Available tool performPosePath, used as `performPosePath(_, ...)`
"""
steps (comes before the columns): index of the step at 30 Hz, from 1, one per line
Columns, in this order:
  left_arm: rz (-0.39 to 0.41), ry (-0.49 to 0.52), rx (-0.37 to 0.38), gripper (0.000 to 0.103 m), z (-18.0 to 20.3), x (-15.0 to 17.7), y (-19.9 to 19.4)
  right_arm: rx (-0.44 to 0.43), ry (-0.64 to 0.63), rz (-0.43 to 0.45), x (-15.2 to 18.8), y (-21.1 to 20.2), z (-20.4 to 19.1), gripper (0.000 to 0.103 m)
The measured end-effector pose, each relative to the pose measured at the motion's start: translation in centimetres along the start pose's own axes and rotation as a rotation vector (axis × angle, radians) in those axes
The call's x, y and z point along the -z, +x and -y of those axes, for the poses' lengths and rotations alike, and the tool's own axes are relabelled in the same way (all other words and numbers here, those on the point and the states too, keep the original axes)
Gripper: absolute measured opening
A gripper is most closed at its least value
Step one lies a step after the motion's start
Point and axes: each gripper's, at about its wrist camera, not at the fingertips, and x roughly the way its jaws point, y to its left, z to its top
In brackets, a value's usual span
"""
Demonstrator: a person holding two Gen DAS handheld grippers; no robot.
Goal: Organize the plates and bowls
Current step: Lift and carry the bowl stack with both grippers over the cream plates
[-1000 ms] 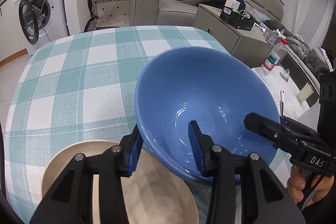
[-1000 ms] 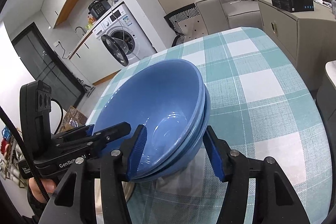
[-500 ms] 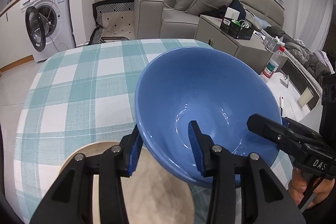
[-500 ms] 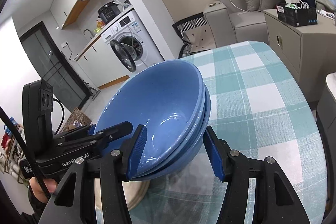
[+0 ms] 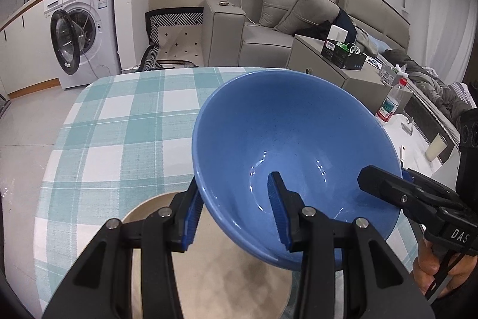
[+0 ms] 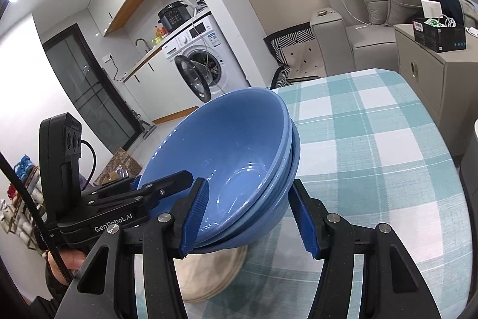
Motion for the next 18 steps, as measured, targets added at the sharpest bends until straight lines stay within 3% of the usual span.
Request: performPosePath(18, 0.067, -0.069, -0.051, 0.042, -4.7, 2.0, -3.6, -0.026, -0.086, -0.039, 0.4, 2.2, -5.9, 0.057)
